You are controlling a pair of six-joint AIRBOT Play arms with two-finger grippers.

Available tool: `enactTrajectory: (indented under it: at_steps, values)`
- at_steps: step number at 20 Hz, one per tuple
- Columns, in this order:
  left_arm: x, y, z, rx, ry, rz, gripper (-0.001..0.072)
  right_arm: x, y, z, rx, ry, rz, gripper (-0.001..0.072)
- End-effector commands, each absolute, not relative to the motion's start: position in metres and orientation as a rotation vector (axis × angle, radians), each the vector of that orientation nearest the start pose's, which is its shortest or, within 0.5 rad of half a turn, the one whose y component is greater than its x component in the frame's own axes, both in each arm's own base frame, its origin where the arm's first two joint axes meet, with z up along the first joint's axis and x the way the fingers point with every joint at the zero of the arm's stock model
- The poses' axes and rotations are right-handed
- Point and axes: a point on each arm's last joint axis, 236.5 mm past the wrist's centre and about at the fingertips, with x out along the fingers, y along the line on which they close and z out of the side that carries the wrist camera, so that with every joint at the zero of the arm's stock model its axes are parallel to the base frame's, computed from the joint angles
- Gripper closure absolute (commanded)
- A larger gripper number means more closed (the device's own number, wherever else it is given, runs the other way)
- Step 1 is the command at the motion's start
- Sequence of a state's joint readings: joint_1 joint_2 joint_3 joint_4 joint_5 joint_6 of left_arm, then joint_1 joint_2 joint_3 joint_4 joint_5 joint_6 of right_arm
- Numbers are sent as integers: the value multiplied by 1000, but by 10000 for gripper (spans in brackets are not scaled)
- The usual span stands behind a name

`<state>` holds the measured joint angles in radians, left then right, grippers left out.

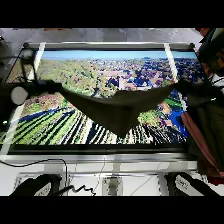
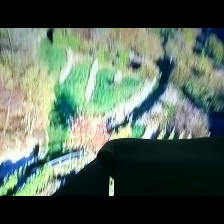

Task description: Fold the clothes and pants, and hang the long-sleeved shirts on hangers.

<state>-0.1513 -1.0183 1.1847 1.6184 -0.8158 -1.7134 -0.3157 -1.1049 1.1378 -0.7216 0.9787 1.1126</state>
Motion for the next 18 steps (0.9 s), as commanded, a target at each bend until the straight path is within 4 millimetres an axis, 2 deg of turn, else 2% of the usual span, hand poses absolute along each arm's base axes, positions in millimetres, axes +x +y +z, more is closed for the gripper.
enactTrajectory:
  at_steps: [1, 3, 5, 7, 8, 10, 12, 13, 15, 16, 17, 18]
  values:
    - [431, -55, 297, -152, 243, -92, 691, 389, 28, 311, 272, 333, 336, 702]
    - [400, -52, 387, -166, -50, -124, 691, 352, 38, 380, 191, 170, 339, 701]
    - [353, -45, 458, -150, -298, -138, 691, 311, 51, 435, 118, 28, 341, 701]
    - [305, -37, 500, -153, -438, -143, 691, 268, 62, 477, 55, -94, 335, 702]
    - [285, -34, 510, -157, -471, -144, 691, 249, 67, 494, 32, -149, 329, 702]
    - [252, -29, 520, -161, -492, -141, 691, 212, 74, 518, 19, -248, 317, 702]
    - [229, -24, 518, -164, -475, -133, 692, 193, 77, 522, 61, -263, 309, 702]
    - [222, -22, 512, -164, -448, -127, 692, 191, 75, 522, 88, -257, 298, 702]
    - [227, -19, 492, -182, -351, -110, 693, 204, 55, 520, 149, -248, 231, 703]
    - [239, -16, 479, -207, -295, -94, 693, 218, 43, 519, 187, -239, 200, 702]
    - [260, -16, 462, -218, -226, -79, 693, 241, 34, 510, 233, -196, 188, 702]
    - [287, -19, 441, -210, -146, -67, 693, 267, 30, 490, 278, -112, 195, 702]
